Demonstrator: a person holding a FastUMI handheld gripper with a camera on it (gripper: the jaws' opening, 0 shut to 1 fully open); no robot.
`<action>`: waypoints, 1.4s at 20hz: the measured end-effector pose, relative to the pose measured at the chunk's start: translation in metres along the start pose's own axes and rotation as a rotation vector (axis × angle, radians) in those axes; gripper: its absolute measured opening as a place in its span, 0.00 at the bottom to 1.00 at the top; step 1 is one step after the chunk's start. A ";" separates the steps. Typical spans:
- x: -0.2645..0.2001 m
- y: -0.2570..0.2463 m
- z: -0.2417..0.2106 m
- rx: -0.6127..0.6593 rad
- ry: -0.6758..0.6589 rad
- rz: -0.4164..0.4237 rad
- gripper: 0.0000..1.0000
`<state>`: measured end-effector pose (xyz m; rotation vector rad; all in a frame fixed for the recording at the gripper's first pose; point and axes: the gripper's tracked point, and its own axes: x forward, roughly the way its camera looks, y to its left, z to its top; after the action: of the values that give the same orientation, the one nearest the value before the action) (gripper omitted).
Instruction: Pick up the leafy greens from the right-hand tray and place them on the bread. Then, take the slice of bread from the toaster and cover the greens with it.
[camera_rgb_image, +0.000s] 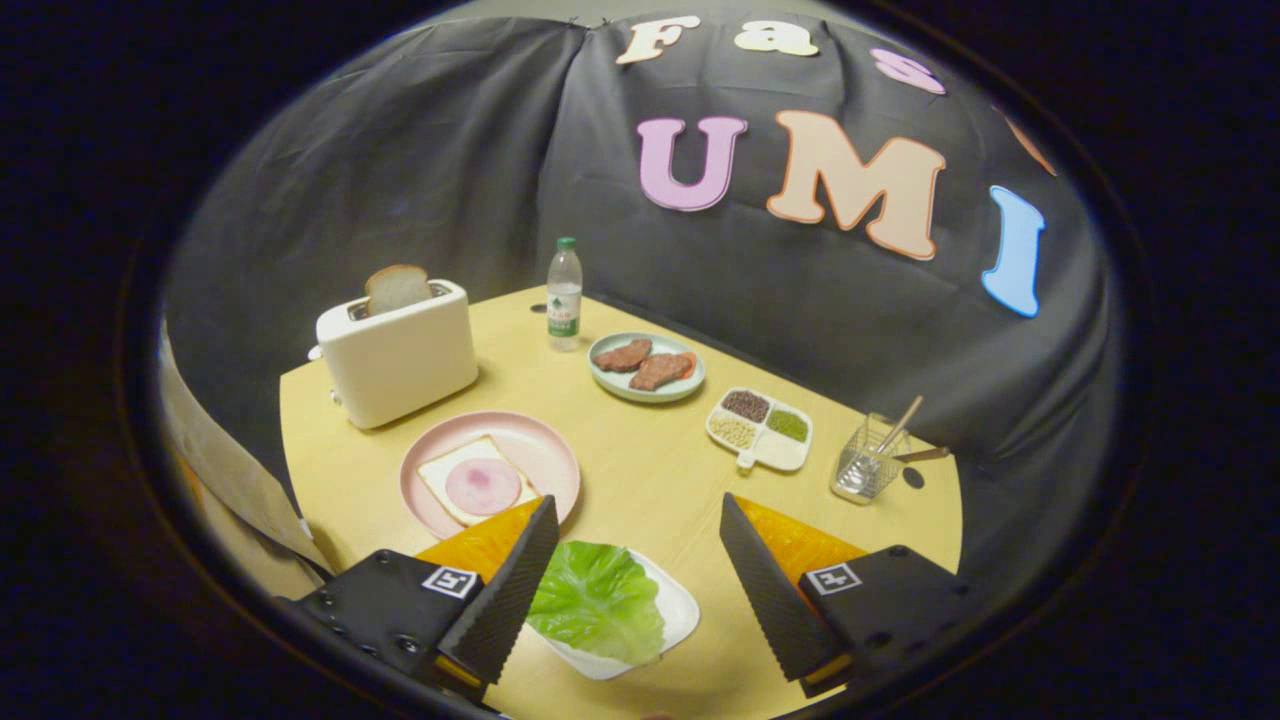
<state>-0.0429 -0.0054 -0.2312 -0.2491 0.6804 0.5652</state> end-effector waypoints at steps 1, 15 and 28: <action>0.004 0.003 -0.006 -0.001 0.015 0.020 1.00; 0.045 0.034 -0.096 -0.044 0.268 0.169 1.00; 0.060 0.033 -0.145 -0.004 0.413 0.185 1.00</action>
<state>-0.0997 -0.0113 -0.3812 -0.3122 1.1101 0.6996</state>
